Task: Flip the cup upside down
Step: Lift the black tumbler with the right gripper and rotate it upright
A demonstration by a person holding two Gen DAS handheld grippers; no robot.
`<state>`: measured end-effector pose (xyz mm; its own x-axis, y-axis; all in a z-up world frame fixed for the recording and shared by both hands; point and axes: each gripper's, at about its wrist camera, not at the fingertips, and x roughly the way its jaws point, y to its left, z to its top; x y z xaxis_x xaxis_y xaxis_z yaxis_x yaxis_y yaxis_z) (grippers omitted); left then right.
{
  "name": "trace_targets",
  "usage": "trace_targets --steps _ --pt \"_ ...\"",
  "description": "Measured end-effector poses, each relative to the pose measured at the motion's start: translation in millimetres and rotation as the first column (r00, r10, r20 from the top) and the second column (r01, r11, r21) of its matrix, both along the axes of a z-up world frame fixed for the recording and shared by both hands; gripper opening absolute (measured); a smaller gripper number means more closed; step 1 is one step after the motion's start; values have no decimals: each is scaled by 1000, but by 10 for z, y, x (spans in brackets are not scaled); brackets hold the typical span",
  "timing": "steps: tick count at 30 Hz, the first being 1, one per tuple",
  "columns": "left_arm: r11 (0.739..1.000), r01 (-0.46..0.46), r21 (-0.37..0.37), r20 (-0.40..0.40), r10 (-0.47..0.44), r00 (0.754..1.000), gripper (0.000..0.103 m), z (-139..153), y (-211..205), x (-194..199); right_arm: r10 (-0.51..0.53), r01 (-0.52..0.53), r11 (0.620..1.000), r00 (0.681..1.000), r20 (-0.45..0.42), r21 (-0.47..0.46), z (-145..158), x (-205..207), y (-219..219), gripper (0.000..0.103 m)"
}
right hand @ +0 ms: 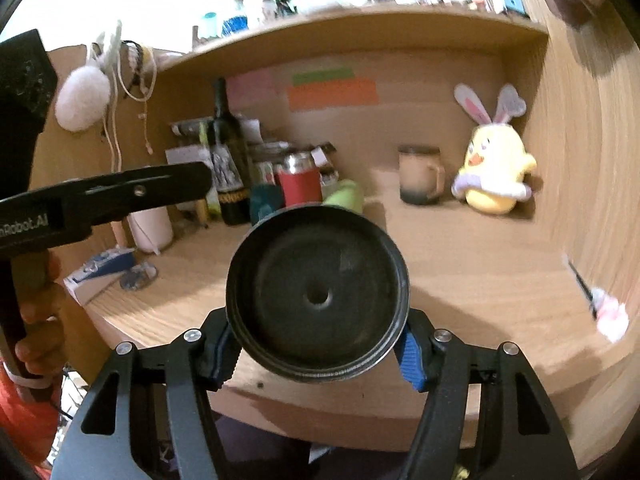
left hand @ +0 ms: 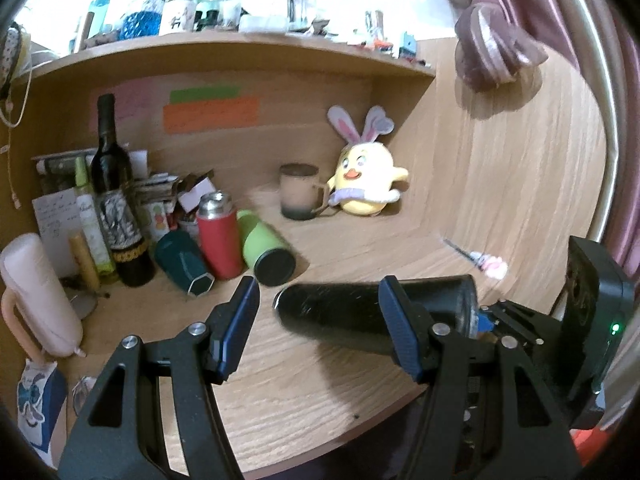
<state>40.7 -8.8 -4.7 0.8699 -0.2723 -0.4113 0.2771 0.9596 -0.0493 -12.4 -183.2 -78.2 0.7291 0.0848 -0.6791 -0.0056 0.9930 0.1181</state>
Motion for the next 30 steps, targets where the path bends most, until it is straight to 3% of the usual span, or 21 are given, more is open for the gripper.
trace_targets --steps 9,24,30 --pt "996 74 -58 31 -73 997 63 358 7 87 48 -46 999 994 93 -25 295 250 98 61" --pt "996 1 -90 -89 -9 996 63 481 358 821 104 -106 994 991 87 18 250 864 177 61" --pt "997 -25 -77 -104 17 994 63 463 424 991 133 -139 987 988 74 83 161 1051 184 61"
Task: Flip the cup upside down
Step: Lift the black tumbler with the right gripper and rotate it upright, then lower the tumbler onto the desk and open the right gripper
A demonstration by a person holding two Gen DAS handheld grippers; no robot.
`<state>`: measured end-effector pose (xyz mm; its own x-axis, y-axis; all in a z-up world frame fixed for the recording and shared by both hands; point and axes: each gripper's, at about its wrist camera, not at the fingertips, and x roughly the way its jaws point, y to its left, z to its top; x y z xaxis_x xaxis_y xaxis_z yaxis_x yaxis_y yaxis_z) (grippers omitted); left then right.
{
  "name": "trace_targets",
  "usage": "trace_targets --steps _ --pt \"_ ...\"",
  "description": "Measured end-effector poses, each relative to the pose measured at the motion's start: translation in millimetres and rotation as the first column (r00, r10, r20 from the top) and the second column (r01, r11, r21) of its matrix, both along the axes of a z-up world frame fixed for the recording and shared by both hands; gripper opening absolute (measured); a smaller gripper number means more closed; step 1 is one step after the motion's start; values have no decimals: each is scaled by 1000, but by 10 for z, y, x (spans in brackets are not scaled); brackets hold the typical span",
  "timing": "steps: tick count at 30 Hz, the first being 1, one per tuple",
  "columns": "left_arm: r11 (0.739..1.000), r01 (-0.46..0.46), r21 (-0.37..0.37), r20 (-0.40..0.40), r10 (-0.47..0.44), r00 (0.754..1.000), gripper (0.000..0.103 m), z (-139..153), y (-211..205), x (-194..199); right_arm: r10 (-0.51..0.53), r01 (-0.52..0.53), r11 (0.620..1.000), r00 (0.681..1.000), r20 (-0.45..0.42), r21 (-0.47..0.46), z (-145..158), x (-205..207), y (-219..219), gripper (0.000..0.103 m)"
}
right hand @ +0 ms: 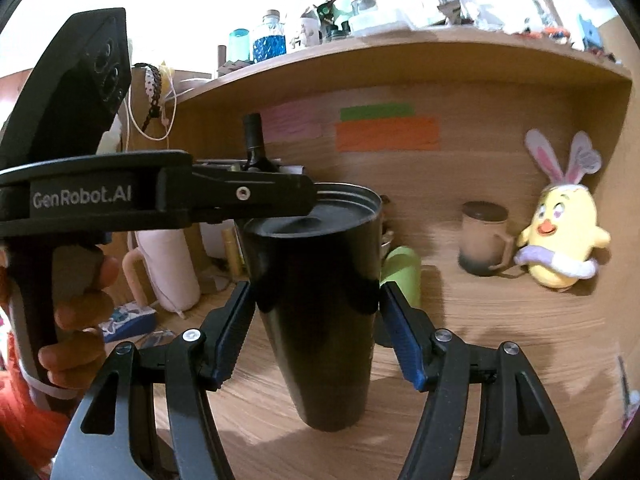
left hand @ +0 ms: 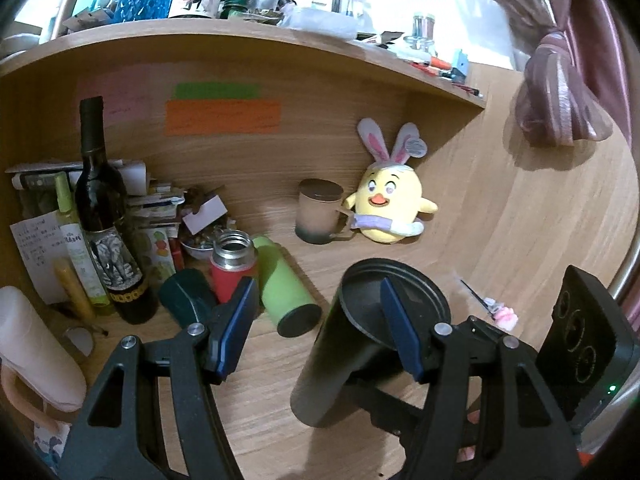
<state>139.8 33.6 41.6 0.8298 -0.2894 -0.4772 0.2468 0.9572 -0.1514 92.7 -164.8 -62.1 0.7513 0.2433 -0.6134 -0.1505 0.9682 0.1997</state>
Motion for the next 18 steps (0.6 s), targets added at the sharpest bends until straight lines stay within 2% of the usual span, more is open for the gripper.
trace_targets --steps 4,8,13,18 --pt "1000 -25 0 -3 25 1000 63 -3 62 75 14 -14 1000 1000 -25 25 -99 75 19 61" --pt "1000 -10 -28 -28 9 1000 66 -12 104 159 23 -20 998 998 -58 54 -205 105 10 61" --pt "1000 -13 -16 -23 13 1000 66 4 70 141 22 -18 999 997 -79 48 -197 87 8 62" --pt "1000 -21 -2 36 21 999 66 53 47 -87 -5 7 1000 999 -47 26 -51 -44 -58 77"
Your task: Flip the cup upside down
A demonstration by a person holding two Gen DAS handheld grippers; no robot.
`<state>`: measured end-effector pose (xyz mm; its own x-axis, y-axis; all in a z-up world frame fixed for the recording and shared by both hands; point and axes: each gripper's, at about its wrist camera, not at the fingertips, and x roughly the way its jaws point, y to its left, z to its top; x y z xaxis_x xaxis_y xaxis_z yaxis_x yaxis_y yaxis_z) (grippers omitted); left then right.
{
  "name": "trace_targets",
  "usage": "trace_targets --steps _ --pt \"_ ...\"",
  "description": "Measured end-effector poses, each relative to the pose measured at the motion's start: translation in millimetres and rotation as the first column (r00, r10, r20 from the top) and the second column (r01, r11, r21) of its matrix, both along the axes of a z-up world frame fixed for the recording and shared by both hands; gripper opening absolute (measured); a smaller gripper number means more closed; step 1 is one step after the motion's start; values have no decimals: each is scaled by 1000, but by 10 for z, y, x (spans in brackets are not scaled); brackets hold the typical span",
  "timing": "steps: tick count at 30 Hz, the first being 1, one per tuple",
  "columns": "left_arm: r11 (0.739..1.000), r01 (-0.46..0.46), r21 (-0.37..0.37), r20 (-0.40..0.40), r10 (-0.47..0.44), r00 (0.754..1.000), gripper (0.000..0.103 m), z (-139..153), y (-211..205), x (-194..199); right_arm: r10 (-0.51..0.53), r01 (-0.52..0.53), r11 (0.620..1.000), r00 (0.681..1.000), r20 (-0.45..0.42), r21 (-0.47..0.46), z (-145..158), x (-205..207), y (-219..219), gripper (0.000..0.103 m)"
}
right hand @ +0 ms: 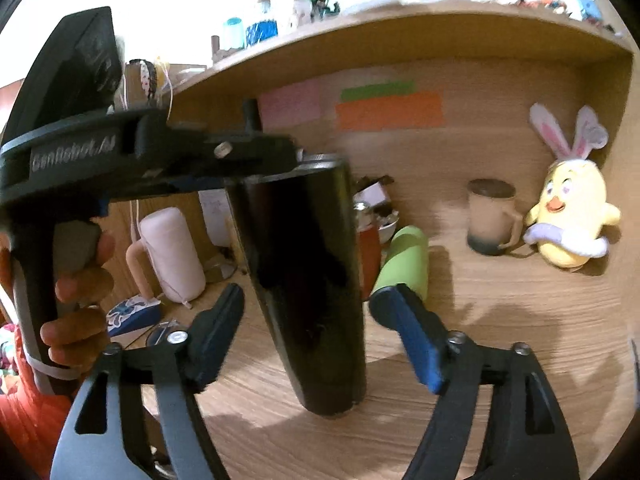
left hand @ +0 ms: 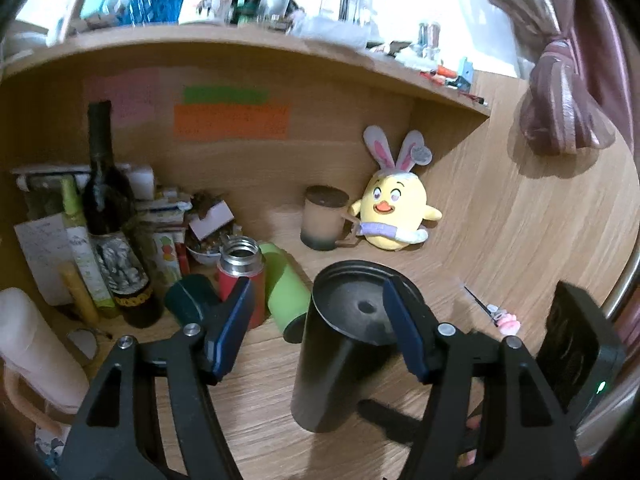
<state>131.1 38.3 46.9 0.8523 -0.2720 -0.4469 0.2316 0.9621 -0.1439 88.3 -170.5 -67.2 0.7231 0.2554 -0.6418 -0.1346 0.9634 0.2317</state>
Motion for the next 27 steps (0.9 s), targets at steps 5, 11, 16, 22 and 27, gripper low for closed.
trace_targets --steps 5,11,16,22,27 --pt "999 -24 39 71 21 997 74 17 -51 -322 -40 40 999 999 31 -18 160 -152 -98 78" --pt "995 -72 67 158 60 986 85 -64 -75 -743 -90 93 994 995 51 -58 303 -371 -159 84" --pt "993 -99 66 186 85 979 92 -197 -103 -1009 -118 124 989 990 76 -83 422 -580 -157 84" --pt "984 -145 101 222 120 968 99 -317 -221 -1256 -155 167 981 981 115 -101 580 -828 -148 92" --pt "982 -148 115 231 118 966 102 -393 -332 -1386 -189 205 973 972 143 -108 663 -1017 -164 101"
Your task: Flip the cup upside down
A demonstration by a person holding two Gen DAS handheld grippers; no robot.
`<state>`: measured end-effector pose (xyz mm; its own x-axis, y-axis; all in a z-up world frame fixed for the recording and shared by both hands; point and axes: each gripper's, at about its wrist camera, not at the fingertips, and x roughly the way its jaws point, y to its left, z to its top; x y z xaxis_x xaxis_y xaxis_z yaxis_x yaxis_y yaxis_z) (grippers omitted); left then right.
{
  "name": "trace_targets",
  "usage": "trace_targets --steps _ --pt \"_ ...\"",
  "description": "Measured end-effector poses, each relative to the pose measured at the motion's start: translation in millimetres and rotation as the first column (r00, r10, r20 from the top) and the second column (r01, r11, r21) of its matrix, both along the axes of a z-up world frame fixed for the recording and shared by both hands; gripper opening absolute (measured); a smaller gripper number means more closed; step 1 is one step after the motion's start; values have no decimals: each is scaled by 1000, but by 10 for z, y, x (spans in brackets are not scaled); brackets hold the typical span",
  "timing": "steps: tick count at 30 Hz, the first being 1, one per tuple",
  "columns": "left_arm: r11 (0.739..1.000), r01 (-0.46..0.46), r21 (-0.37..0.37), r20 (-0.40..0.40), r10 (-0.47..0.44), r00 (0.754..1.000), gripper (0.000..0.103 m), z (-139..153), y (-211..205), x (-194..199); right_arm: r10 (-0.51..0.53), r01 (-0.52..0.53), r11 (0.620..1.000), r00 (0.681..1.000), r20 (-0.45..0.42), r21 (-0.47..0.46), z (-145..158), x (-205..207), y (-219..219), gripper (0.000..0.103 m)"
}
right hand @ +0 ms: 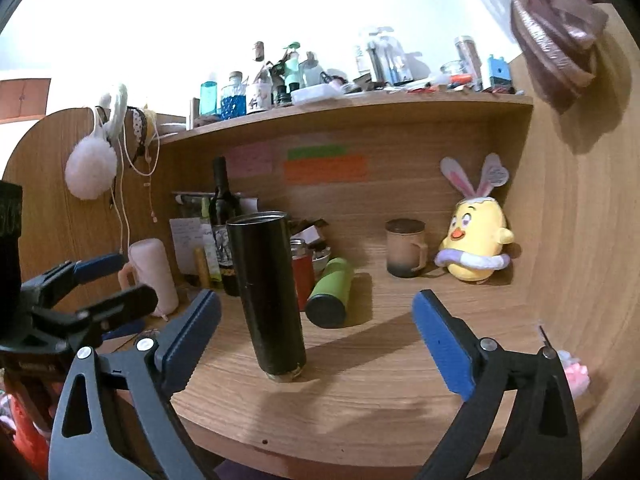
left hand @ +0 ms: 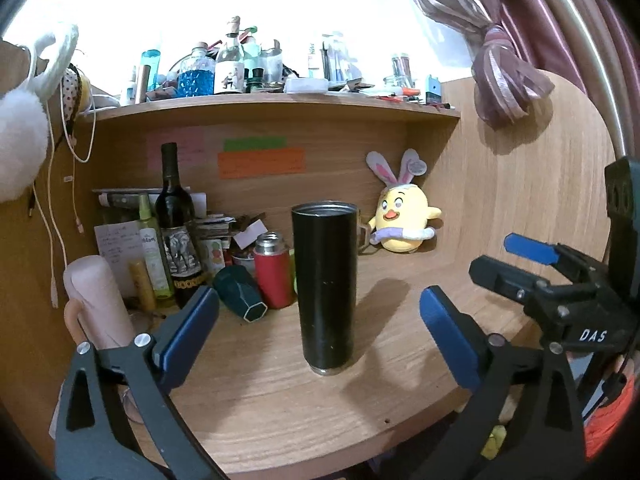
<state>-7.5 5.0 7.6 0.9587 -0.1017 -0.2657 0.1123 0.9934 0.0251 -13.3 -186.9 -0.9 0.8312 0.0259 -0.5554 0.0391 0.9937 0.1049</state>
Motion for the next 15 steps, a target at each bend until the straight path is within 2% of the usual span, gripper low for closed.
trace_targets --steps 4,15 --pt "1000 -29 0 12 29 1000 102 -42 -60 -72 -28 28 1000 1000 14 -13 39 -103 -46 103" --pt "999 -39 -16 21 39 999 103 -81 -116 -152 -25 25 1000 1000 6 -9 18 -198 -69 103"
